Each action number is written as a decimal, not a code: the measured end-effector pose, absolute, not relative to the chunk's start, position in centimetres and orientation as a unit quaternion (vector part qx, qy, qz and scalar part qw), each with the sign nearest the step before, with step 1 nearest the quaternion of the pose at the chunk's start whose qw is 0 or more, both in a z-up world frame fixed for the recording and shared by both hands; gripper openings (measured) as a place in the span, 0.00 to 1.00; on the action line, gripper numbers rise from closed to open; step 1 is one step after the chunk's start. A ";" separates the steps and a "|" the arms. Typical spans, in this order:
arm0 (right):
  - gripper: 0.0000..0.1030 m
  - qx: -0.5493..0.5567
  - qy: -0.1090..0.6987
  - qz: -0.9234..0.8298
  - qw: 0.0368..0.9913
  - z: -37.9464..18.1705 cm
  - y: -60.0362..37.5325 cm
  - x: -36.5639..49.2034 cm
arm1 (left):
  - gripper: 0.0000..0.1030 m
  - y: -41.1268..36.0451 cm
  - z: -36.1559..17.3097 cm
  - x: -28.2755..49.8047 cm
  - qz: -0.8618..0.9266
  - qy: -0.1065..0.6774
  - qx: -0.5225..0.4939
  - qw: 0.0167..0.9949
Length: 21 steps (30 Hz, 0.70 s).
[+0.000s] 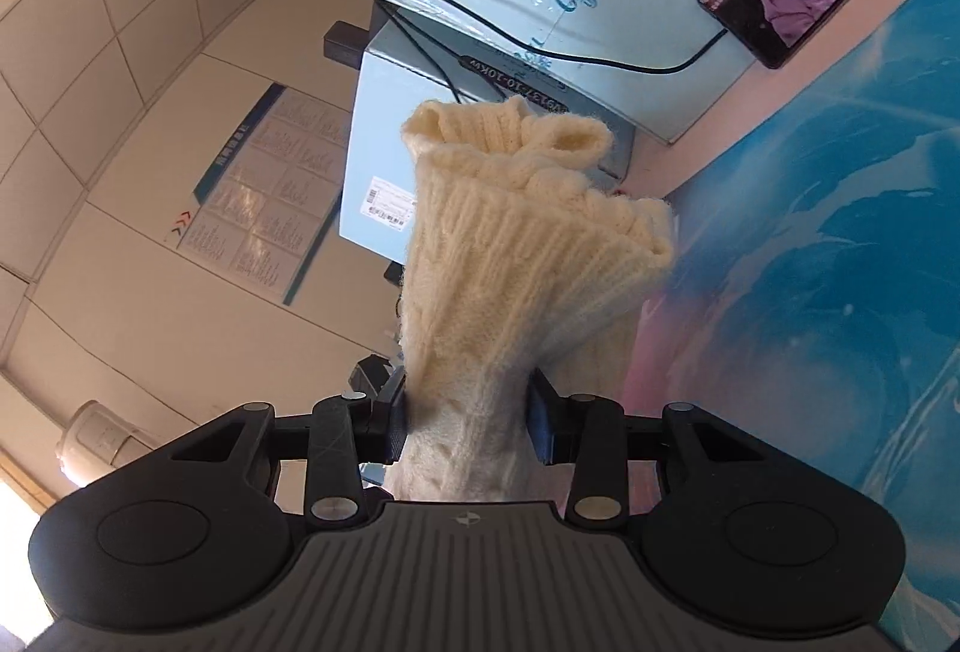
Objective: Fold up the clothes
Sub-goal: 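Carry the folded sweater with the right tool onto the pink hat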
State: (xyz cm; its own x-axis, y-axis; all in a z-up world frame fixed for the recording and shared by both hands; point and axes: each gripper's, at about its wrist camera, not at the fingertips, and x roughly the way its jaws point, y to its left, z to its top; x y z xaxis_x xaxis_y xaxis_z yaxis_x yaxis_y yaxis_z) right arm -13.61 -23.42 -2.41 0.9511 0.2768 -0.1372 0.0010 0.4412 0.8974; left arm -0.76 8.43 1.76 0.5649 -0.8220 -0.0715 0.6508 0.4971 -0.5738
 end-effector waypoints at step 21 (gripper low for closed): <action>0.34 0.448 0.068 0.148 0.879 -1.5 -21.4 3.9 | 0.74 7.5 2.6 13.9 -0.328 0.117 -0.255 0.902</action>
State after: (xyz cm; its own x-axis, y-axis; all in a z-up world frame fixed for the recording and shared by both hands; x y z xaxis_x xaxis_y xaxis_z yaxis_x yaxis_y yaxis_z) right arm 3.93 -21.37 -1.46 0.9472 0.3203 0.0135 -0.1989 0.5541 0.8083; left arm 13.87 7.46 2.58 0.7574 -0.6514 -0.0448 0.5316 0.6551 -0.5369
